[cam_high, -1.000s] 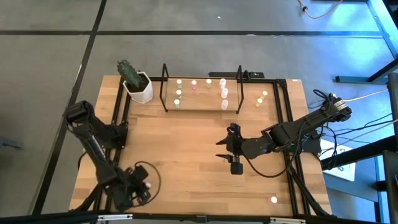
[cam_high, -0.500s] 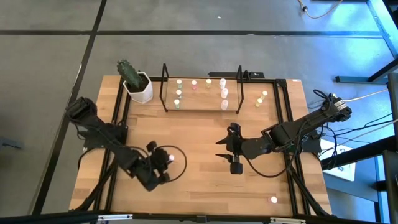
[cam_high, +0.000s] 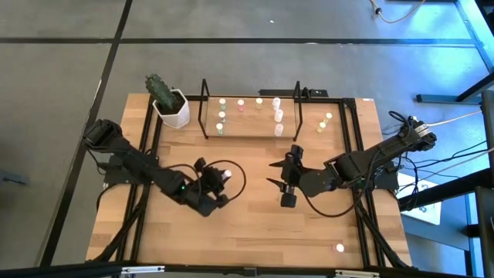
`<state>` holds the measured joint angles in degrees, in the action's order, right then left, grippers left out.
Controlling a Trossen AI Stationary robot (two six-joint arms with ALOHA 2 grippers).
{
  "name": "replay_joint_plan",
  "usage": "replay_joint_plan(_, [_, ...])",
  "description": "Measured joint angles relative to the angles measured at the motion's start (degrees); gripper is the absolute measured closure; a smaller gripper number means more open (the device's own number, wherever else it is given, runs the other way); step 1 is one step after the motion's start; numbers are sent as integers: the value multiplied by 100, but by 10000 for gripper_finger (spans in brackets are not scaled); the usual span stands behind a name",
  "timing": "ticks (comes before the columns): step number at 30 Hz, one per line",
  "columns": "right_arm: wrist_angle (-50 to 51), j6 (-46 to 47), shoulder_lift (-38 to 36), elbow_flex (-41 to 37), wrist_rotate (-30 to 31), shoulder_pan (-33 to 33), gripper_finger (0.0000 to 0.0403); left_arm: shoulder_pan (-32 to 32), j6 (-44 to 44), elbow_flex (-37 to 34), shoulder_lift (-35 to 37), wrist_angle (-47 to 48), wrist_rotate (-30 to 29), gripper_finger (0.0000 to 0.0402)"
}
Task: Pick and place medicine bottles onto shelf by color
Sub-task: Put the left pink pill bottle on the shelf aligned with the other pink pill bottle
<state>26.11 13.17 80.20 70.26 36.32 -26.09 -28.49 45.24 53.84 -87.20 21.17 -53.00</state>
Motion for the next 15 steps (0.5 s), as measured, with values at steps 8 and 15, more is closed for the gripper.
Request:
replay_joint_plan(8, [-4, 8, 0, 0, -39, -1, 194, 255, -428, 0, 0, -545, 19, 318])
replay_joint_plan(15, [-22, 0, 0, 0, -44, -2, 194, 352, -811, 2, -291, -1310, 495, 318])
